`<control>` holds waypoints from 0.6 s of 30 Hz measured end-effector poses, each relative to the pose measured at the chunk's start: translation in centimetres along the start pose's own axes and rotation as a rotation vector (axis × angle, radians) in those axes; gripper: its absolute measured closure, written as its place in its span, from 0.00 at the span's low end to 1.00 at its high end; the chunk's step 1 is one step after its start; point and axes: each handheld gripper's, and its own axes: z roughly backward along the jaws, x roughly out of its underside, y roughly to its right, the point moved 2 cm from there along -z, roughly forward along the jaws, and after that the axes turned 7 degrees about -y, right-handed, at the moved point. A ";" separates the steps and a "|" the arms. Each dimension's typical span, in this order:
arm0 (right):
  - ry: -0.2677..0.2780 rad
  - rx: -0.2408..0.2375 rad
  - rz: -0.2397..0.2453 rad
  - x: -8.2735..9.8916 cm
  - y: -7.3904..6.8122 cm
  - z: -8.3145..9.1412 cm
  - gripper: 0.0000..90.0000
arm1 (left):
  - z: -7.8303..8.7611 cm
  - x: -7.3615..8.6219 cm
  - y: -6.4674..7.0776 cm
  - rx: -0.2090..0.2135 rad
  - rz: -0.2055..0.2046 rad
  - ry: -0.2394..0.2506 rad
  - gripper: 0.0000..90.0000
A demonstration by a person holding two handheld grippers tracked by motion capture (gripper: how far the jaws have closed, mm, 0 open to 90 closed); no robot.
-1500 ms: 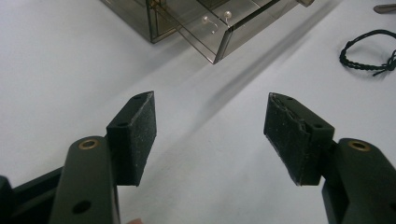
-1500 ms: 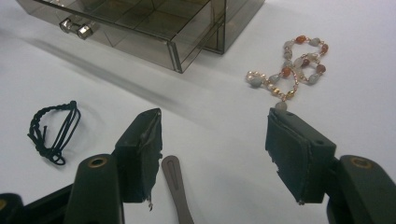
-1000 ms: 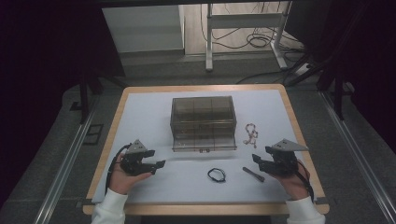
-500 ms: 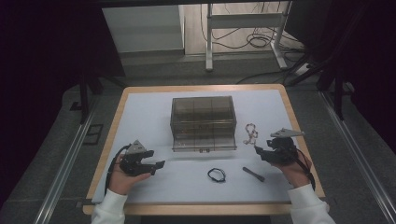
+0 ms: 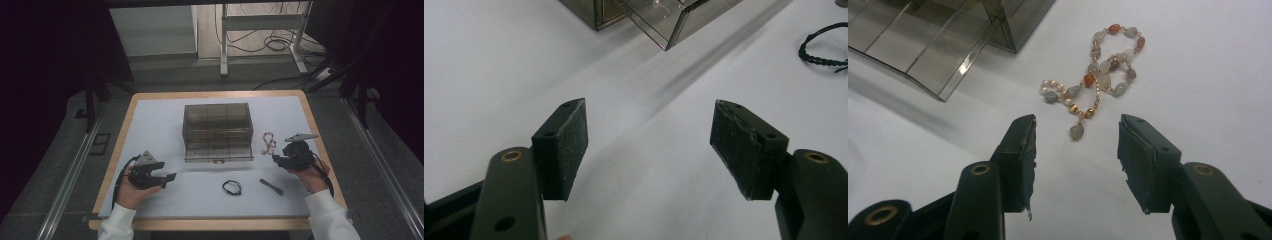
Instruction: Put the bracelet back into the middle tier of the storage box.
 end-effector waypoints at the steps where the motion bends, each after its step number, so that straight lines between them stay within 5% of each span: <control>1: -0.004 0.001 0.000 0.0 0.0 -0.1 0.57 | 0.0 0.0 0.0 0.001 0.001 -0.001 0.35; 18: -0.077 0.021 -0.007 -0.6 0.4 -2.3 0.67 | -0.1 0.1 -0.2 0.001 0.004 0.000 0.35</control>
